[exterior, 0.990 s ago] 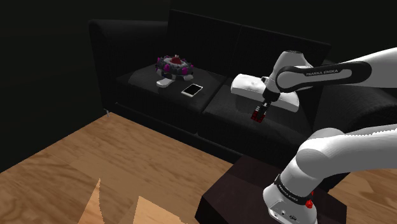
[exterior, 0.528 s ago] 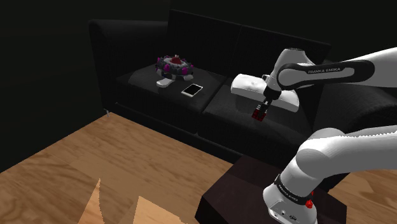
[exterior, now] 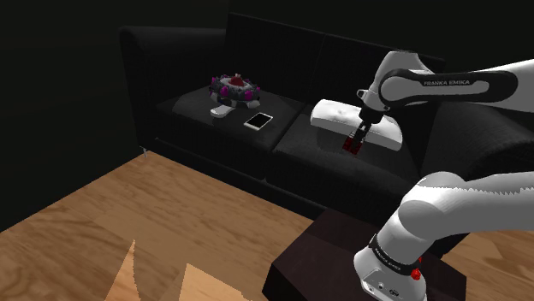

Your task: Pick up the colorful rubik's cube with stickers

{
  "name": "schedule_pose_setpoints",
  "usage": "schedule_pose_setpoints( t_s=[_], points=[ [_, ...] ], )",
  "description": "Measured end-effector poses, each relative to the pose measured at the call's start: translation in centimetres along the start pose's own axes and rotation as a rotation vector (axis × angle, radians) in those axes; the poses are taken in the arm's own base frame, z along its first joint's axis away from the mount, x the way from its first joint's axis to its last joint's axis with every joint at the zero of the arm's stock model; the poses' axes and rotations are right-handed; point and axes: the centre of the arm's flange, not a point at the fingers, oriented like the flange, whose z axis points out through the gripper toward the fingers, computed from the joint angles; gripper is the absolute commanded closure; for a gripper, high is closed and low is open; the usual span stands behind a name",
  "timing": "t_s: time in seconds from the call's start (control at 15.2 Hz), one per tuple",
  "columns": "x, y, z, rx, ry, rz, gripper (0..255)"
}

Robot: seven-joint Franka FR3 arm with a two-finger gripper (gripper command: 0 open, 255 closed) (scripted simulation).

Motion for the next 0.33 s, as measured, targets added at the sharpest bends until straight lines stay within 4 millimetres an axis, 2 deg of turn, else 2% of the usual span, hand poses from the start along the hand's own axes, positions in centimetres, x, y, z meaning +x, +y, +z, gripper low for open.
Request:
schedule_pose_setpoints(
  t_s=[0.33],
  points=[
    [0.0,0.1,-2.4,0.0,0.0,0.0,255]
  ],
)
